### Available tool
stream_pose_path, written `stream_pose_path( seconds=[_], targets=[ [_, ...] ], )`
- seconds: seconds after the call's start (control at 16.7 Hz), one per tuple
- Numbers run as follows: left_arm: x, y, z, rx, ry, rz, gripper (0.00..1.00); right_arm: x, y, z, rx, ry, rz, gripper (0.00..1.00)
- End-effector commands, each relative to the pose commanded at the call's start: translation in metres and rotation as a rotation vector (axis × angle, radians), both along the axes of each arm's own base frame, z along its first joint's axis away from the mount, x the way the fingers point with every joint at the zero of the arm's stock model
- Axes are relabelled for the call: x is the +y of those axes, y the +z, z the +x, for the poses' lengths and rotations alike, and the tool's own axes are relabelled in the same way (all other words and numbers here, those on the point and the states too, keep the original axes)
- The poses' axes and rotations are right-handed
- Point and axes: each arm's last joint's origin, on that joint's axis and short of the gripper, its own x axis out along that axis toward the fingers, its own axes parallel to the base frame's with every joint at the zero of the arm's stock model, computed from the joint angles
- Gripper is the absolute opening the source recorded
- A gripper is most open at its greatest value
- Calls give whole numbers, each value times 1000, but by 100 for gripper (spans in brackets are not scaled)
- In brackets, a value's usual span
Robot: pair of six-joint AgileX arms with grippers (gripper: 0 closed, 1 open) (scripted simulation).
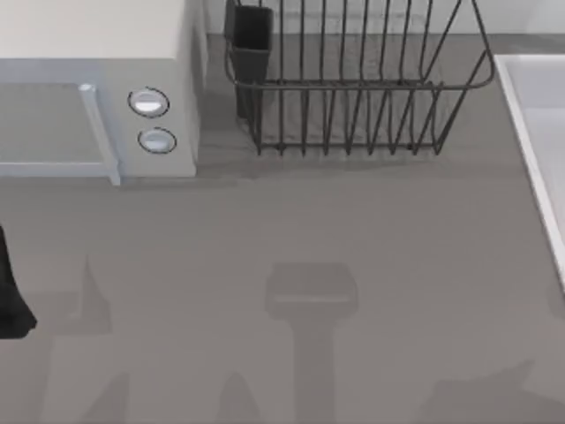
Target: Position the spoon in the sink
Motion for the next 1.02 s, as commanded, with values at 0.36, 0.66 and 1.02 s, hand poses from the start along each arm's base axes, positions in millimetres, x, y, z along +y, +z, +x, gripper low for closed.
stream_pose_path(
  seconds=[0.36, 0.66, 1.02],
  targets=[
    [0, 0, 0, 0, 0, 0, 100, -20, 2, 35, 428, -251, 155, 100],
    [0, 0, 0, 0, 0, 0, 100, -28, 3, 47, 528, -321, 187, 100],
    [0, 0, 0, 0, 0, 0, 100, -27, -7, 48, 531, -320, 187, 100]
  ],
)
